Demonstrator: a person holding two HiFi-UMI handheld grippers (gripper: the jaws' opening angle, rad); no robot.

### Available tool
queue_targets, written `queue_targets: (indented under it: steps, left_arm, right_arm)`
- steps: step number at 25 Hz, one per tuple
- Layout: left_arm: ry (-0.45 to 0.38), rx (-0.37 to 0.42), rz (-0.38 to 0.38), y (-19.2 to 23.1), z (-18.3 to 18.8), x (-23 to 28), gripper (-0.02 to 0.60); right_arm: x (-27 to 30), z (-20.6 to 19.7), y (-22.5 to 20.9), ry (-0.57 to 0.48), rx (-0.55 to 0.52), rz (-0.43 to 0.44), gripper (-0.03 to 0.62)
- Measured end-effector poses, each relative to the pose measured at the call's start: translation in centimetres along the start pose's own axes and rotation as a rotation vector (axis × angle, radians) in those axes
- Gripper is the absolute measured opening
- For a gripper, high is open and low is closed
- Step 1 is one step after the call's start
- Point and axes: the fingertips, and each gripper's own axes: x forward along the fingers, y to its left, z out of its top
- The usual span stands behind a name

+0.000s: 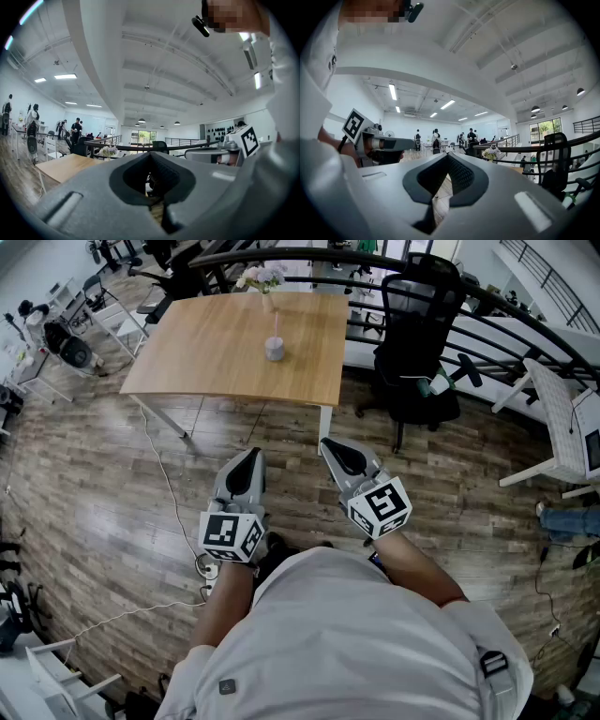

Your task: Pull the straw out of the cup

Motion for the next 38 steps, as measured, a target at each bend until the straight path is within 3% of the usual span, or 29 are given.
queue_targets:
  steps: [13, 20, 29, 38]
  left_arm:
    - [0.011, -0.005, -0.01, 4.4, -0.8, 0.3, 0.005]
    - [0.024, -0.025, -0.001, 10.0, -1.5, 0.1, 0.005]
    - [0.042, -0.038, -0.067, 18.1, -1.1, -0.6, 0.005]
    - [0.058, -0.048, -0.097, 23.1, -1.5, -0.4, 0.005]
  right_arm:
    - [3.8, -0.9, 0.7, 0.019, 0.003, 0.0, 0.009]
    - [8.7, -1.0, 1.6, 0.022, 0.028, -0.004, 0.009]
    - [16.6, -0.8, 4.1, 0.032, 0.035, -0.056, 0.009]
    - [21.3, -1.3, 5.4, 0.053, 0.049, -0.085, 0.009]
